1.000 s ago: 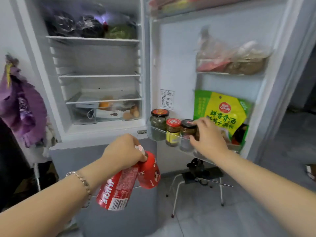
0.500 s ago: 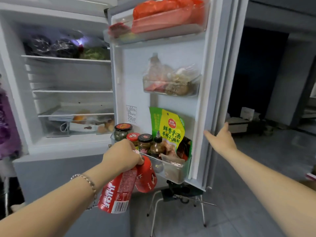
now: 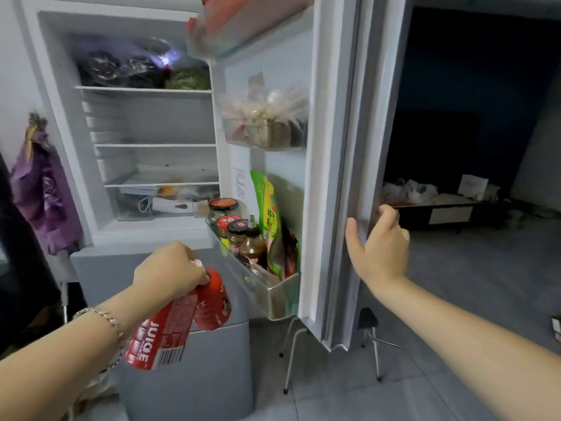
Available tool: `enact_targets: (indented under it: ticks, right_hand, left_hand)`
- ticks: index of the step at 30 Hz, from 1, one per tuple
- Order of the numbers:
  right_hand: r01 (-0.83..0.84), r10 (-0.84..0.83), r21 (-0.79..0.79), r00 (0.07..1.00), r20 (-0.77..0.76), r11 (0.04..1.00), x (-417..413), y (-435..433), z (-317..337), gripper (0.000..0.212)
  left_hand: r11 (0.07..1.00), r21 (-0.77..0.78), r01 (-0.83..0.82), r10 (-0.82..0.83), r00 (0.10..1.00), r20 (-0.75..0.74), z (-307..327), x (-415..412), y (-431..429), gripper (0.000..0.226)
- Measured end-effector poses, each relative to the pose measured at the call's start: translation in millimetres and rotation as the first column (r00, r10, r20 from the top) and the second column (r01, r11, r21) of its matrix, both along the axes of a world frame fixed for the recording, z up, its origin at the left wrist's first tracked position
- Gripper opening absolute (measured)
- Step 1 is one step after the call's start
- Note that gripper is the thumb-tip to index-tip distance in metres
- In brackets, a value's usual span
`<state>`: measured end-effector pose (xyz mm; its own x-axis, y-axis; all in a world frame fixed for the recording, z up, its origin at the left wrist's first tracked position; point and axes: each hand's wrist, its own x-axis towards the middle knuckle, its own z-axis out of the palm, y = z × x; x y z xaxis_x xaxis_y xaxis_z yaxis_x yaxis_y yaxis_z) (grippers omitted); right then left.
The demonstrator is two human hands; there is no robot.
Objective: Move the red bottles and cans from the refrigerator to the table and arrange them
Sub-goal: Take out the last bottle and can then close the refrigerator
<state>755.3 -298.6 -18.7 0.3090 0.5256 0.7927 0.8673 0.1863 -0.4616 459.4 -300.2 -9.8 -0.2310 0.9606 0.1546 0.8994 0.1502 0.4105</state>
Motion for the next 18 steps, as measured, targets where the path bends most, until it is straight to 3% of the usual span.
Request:
enact_targets:
  ticks: [4,9,15,18]
  right_hand:
    - [-0.174,0.168,0.081,0.983,0.076,0.981,-59,-20,-12,0.05]
    - [-0.335,0.243,0.227,0.903,0.353,0.915,-144,-33,-21,0.051]
    - [-0.484,0.266,0.206,0.734,0.624,0.851,-268,-12,-14,0.029]
    - [-0.576,0.287,0.144,0.59,0.754,0.805,-334,10,-13,0.028]
  left_hand:
    - [1.0,-0.01,-0.017,0.018,0.999,0.038,-3,-43,-19,0.02]
    - [0.997,0.0,-0.072,0.072,0.996,0.058,-7,-109,-50,0.021]
    - [0.979,0.003,-0.202,0.202,0.979,0.032,-15,-208,-85,0.021]
    - [0.955,0.024,-0.294,0.293,0.955,0.05,-20,-260,-94,0.02]
